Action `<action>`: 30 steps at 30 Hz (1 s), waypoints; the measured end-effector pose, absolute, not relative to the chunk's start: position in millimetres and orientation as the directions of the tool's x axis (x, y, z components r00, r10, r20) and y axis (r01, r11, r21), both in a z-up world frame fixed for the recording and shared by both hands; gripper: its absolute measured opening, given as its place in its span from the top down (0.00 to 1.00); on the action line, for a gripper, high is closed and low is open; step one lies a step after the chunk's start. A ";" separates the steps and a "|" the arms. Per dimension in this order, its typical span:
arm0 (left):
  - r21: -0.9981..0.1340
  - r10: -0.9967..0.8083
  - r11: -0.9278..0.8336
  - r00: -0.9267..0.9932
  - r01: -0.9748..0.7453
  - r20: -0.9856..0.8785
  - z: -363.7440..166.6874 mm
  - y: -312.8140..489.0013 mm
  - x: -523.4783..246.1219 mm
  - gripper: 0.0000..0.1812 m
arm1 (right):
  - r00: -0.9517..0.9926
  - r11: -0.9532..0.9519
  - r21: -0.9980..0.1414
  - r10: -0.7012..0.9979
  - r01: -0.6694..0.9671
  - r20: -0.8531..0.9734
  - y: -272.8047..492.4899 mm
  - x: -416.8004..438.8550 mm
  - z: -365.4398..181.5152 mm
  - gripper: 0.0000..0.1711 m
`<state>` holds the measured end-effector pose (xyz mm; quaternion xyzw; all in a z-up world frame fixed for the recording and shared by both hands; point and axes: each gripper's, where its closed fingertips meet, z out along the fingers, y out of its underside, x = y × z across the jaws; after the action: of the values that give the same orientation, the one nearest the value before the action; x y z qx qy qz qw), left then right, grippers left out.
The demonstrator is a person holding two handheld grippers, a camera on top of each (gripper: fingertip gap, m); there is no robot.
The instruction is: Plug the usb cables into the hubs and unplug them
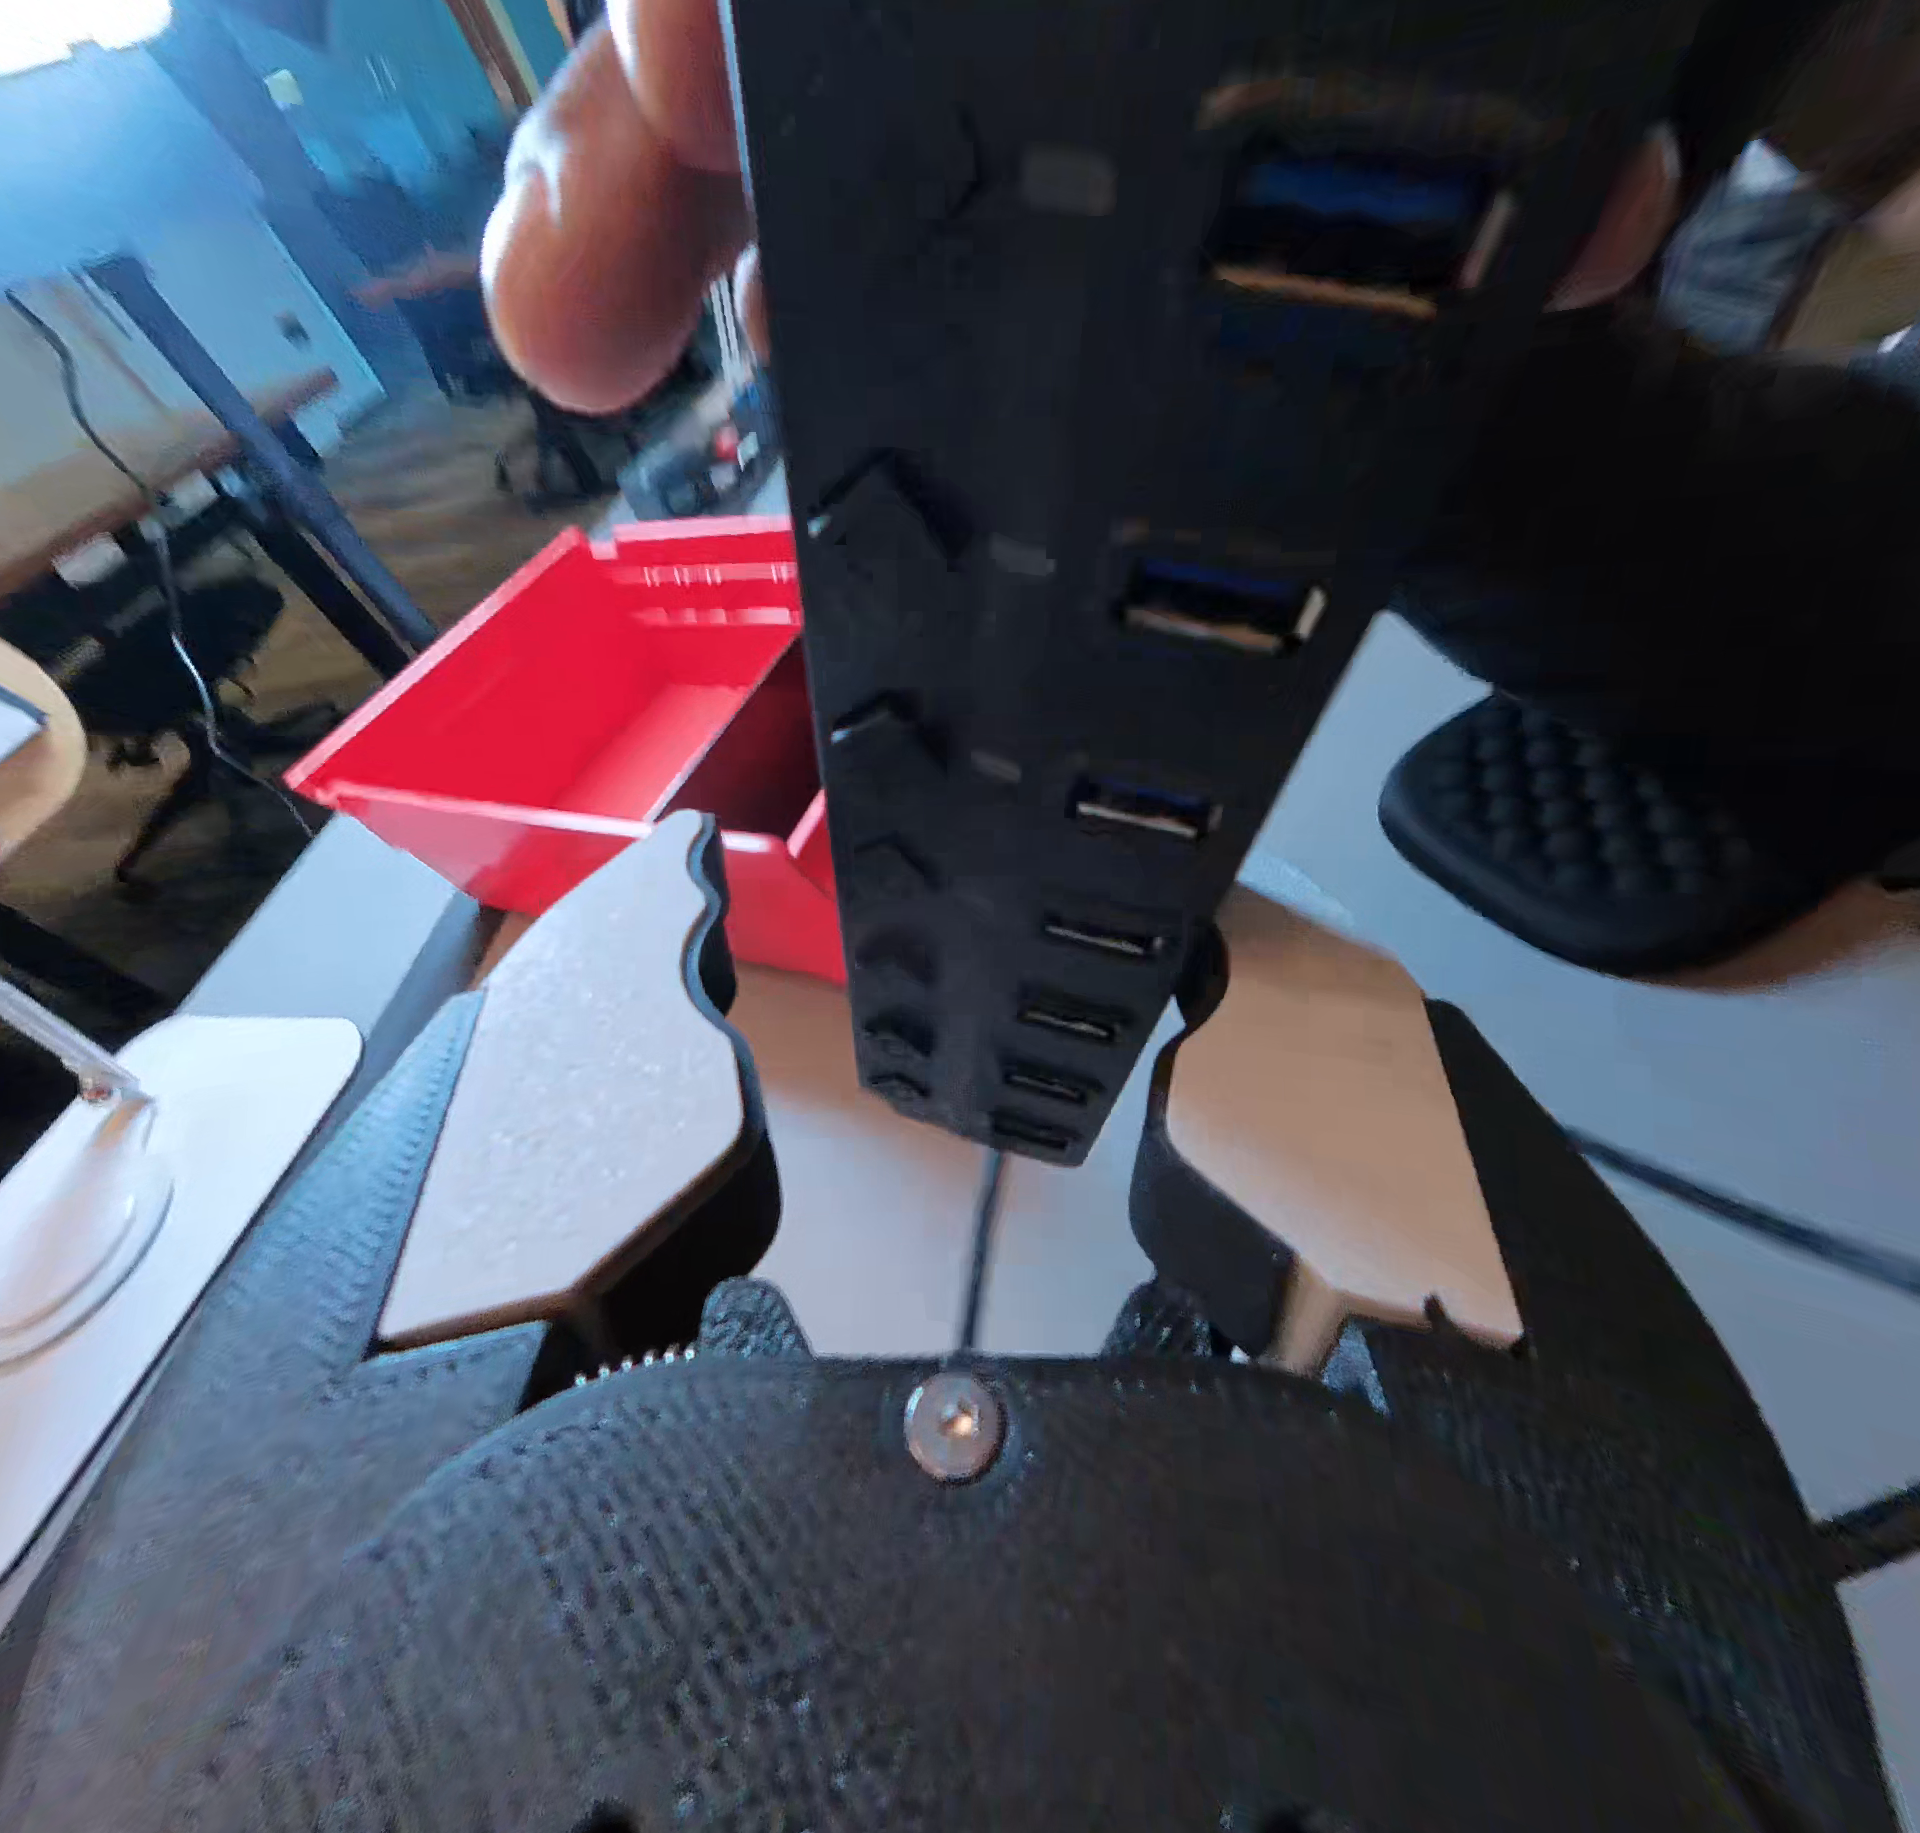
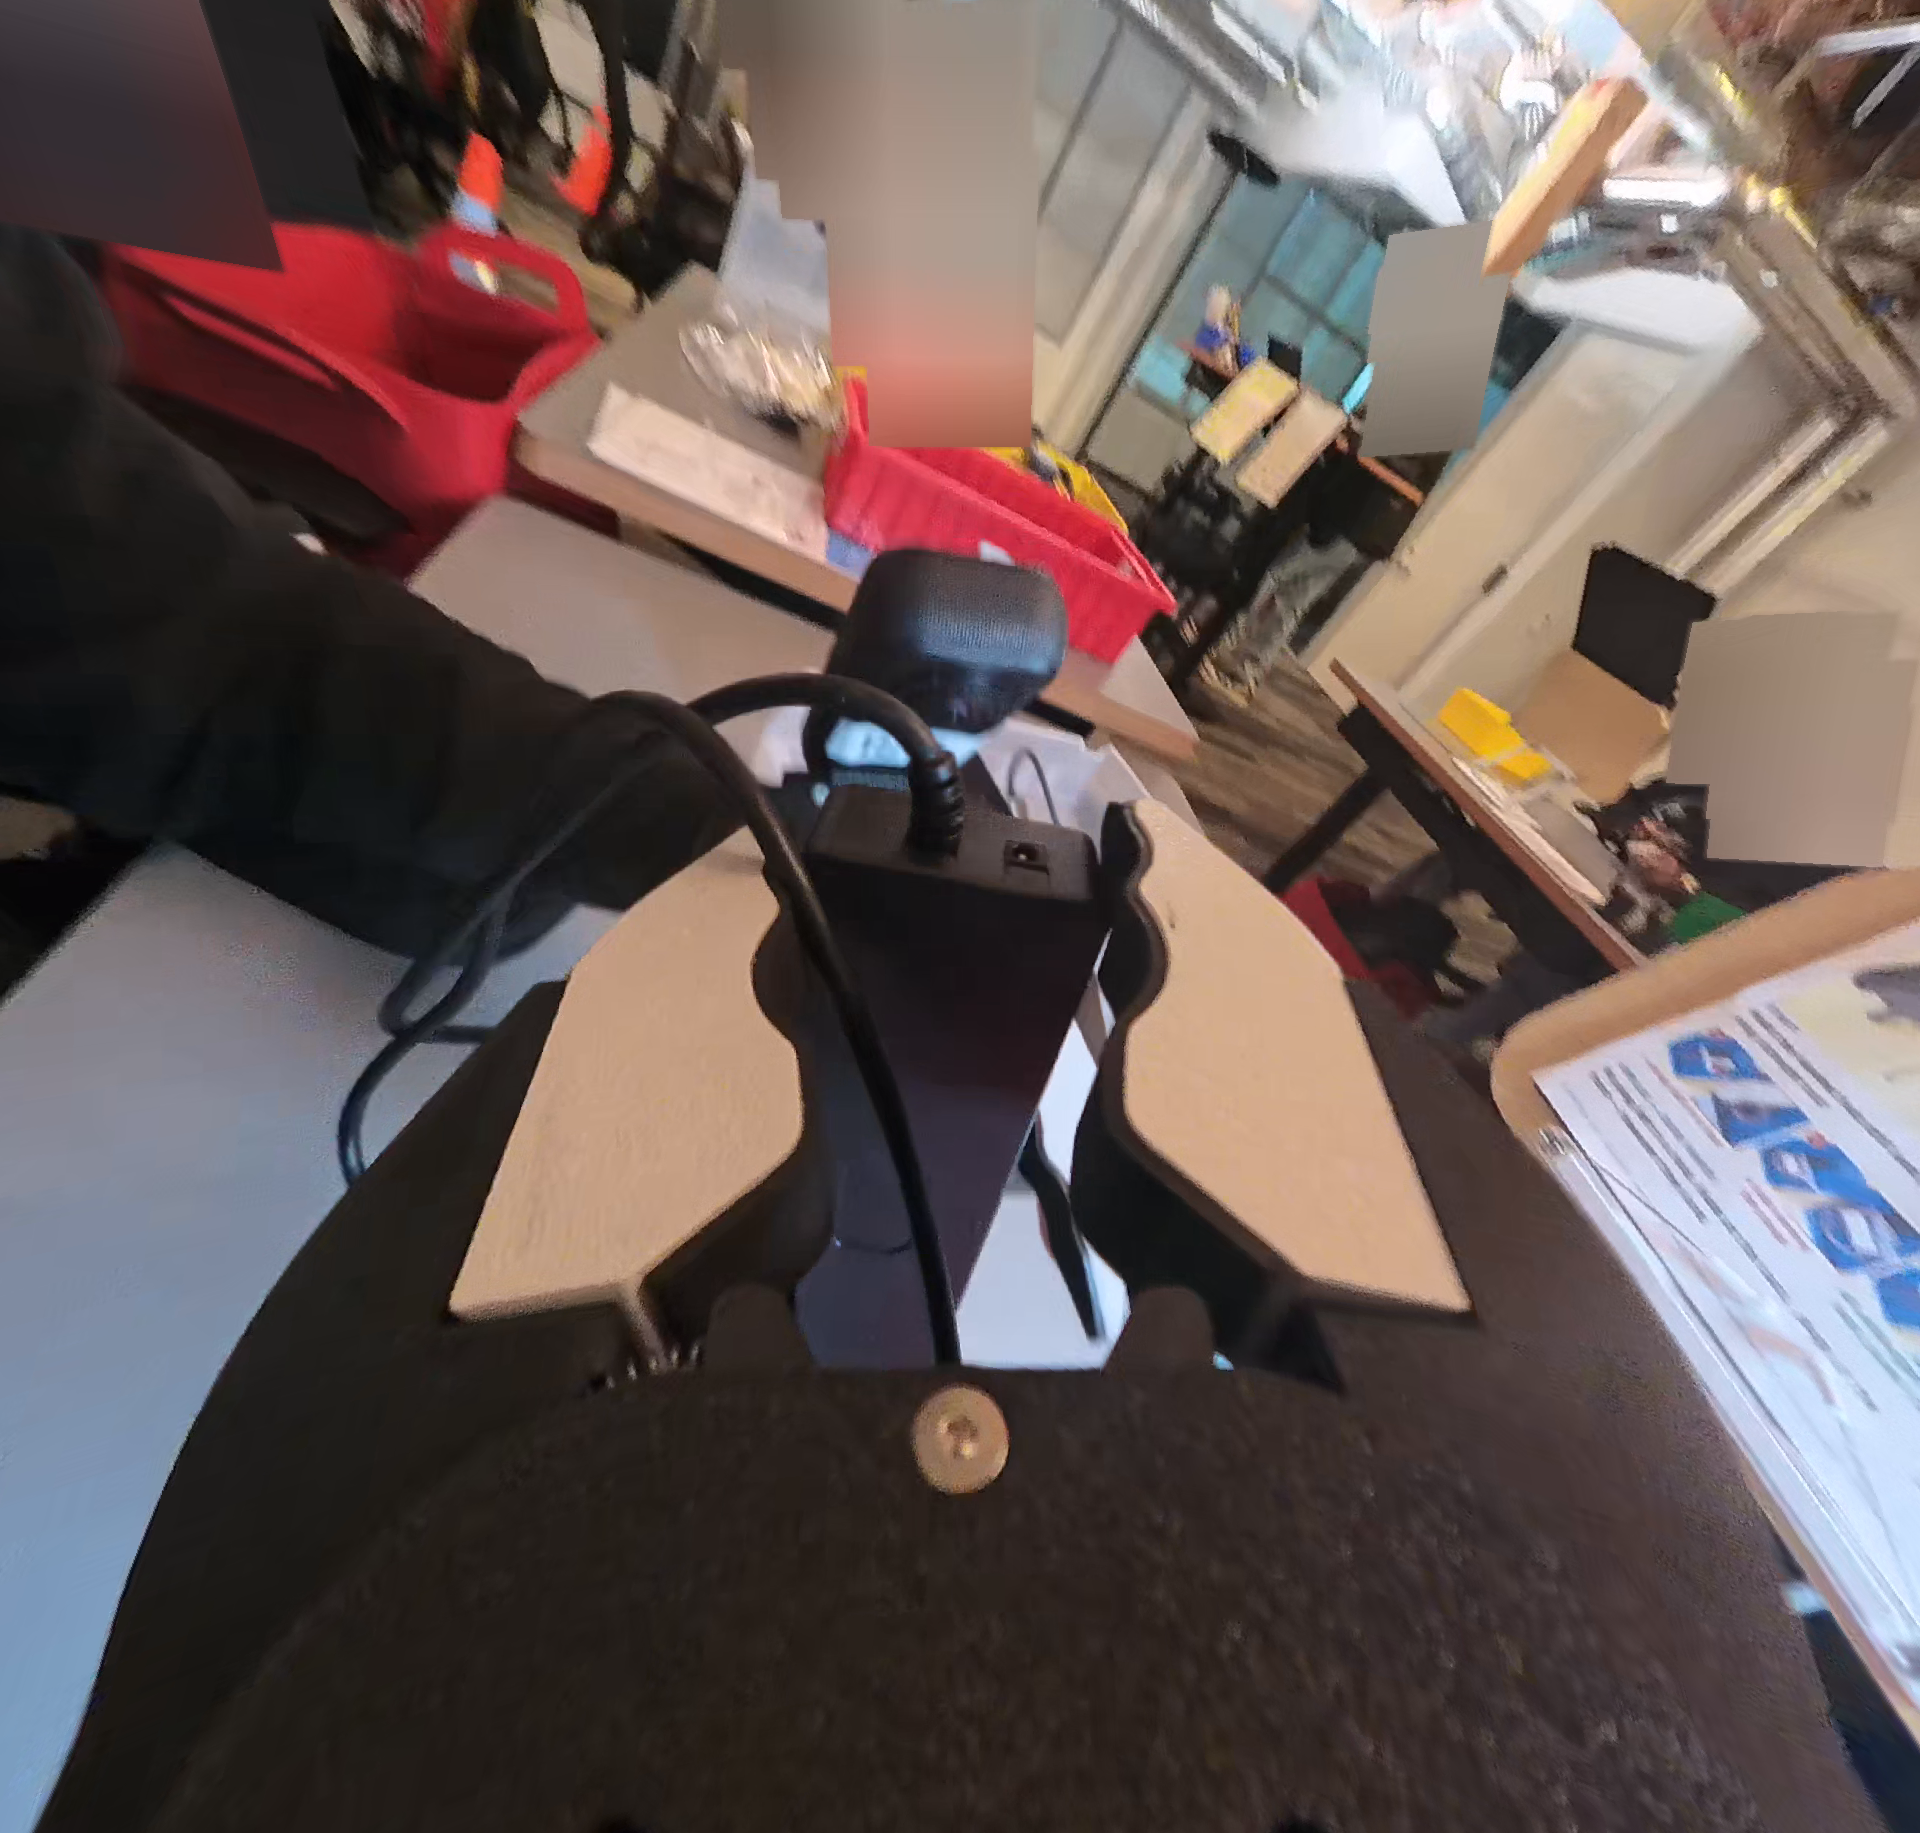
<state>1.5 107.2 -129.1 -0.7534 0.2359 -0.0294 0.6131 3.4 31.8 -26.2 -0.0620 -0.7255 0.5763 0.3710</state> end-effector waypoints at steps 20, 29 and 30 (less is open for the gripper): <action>-0.755 -0.391 -0.411 0.847 -0.511 -0.360 -124.7 49.6 -31.0 0.67 | -0.778 0.180 -0.968 0.577 -0.177 0.249 26.4 -30.4 -78.2 0.60; -0.711 -0.487 -0.460 0.821 -0.531 -0.298 -152.1 53.9 -13.5 0.67 | -0.725 0.021 -0.994 0.682 -0.106 0.092 34.3 -18.4 -108.5 0.63; -0.715 -0.502 -0.454 0.816 -0.532 -0.288 -154.8 55.9 -9.2 0.67 | -0.723 0.011 -0.995 0.687 -0.094 0.076 36.6 -15.0 -111.6 0.63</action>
<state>-9.2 55.9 -154.8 -0.8523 0.3032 0.0175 0.4258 -15.0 36.6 -111.6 -0.2287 -0.6474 0.6652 0.2935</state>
